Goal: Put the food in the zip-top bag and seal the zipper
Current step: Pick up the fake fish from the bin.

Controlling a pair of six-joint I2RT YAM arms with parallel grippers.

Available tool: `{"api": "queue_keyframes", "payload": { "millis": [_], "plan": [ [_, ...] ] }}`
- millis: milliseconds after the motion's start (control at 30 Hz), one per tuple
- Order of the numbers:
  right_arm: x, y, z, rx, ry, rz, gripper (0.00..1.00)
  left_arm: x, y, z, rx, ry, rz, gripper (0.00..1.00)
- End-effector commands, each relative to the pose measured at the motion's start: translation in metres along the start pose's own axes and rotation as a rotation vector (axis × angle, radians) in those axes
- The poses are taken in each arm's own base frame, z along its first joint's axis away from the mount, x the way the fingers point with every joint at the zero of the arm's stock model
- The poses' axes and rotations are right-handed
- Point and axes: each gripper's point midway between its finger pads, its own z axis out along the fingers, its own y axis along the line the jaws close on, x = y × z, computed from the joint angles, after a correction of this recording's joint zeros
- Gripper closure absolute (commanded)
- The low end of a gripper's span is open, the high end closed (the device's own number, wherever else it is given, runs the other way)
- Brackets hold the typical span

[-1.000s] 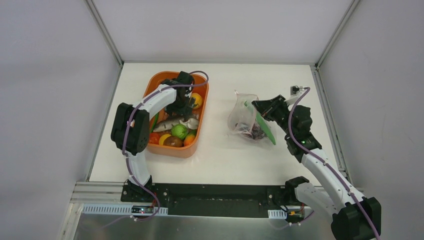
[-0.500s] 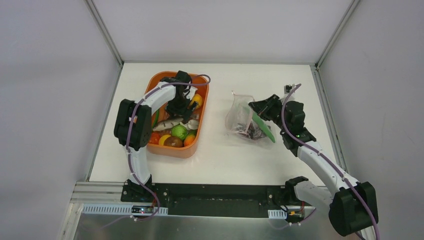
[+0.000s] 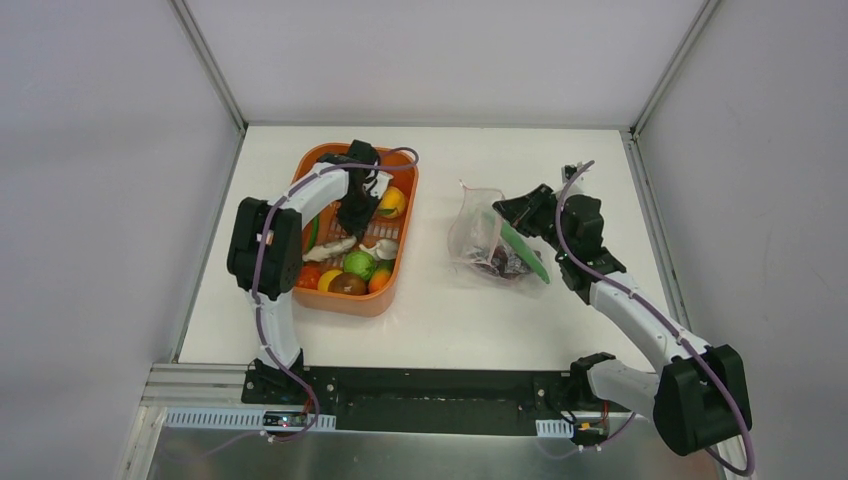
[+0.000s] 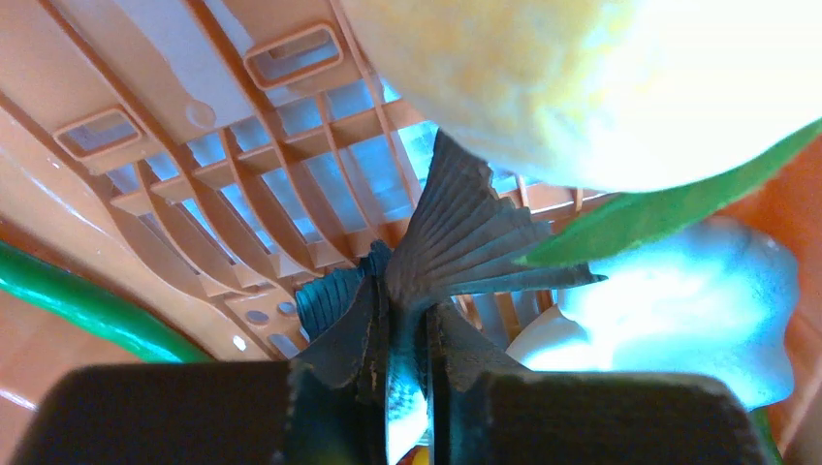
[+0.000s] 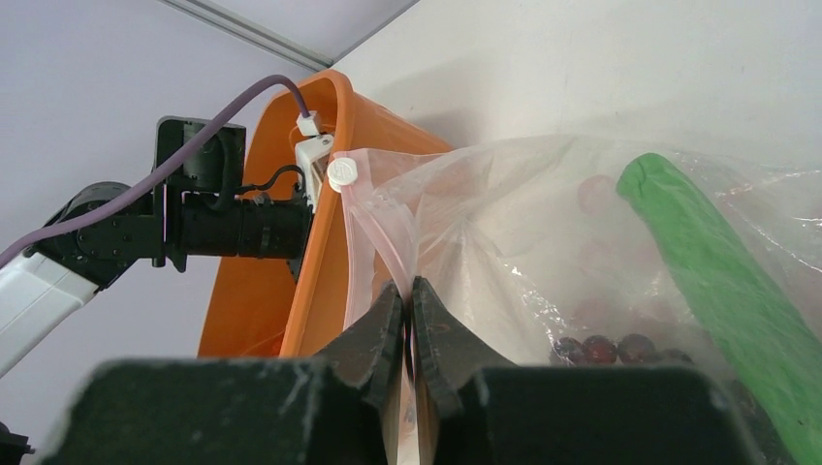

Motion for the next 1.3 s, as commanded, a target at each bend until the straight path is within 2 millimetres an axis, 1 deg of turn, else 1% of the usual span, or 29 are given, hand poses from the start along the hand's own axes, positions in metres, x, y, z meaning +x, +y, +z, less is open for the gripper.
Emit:
{"api": "queue_keyframes", "payload": {
  "millis": [0,33,133,267,333,400,500,567,600,700,800,967,1167,1233,1267],
  "plan": [
    [-0.027,0.036,-0.002,-0.109,-0.067,-0.027,0.91,0.004,-0.009,-0.015,0.017,-0.067,-0.043,0.97],
    [-0.028,0.038,-0.003,-0.113,-0.071,-0.028,0.91,0.001,-0.006,-0.024,-0.002,-0.109,-0.050,1.00],
    [-0.029,0.041,-0.008,-0.124,-0.080,-0.030,0.91,-0.007,-0.002,-0.043,-0.034,-0.194,-0.071,1.00],
    [-0.033,0.049,-0.018,-0.146,-0.101,-0.032,0.91,-0.009,0.005,-0.068,-0.090,-0.274,-0.117,1.00],
    [-0.033,0.051,-0.022,-0.153,-0.104,-0.030,0.91,-0.011,0.005,-0.083,-0.096,-0.328,-0.142,1.00],
    [-0.032,0.051,-0.024,-0.145,-0.098,-0.021,0.91,-0.011,0.003,-0.102,-0.090,-0.391,-0.155,1.00],
    [-0.030,0.049,-0.026,-0.124,-0.084,0.008,0.91,-0.015,-0.012,-0.137,-0.020,-0.503,-0.175,1.00],
    [-0.029,0.051,-0.028,-0.128,-0.077,0.028,0.91,-0.018,-0.023,-0.161,0.034,-0.586,-0.182,1.00],
    [-0.029,0.052,-0.029,-0.129,-0.073,0.037,0.91,-0.020,-0.029,-0.178,0.066,-0.649,-0.186,1.00],
    [-0.028,0.056,-0.033,-0.140,-0.065,0.057,0.91,-0.025,-0.045,-0.216,0.158,-0.790,-0.196,1.00],
    [-0.025,0.059,-0.038,-0.152,-0.056,0.066,0.91,-0.029,-0.056,-0.253,0.230,-0.946,-0.231,1.00],
    [-0.020,0.062,-0.046,-0.173,-0.043,0.090,0.91,-0.037,-0.076,-0.310,0.415,-1.199,-0.308,1.00],
    [-0.020,0.069,-0.052,-0.211,-0.049,0.134,0.92,-0.042,-0.103,-0.362,0.673,-1.355,-0.357,1.00],
    [-0.020,0.070,-0.053,-0.215,-0.051,0.143,0.92,-0.044,-0.113,-0.375,0.768,-1.415,-0.370,1.00],
    [-0.021,0.071,-0.053,-0.219,-0.053,0.148,0.92,-0.045,-0.116,-0.378,0.812,-1.435,-0.385,1.00]
  ]
}}
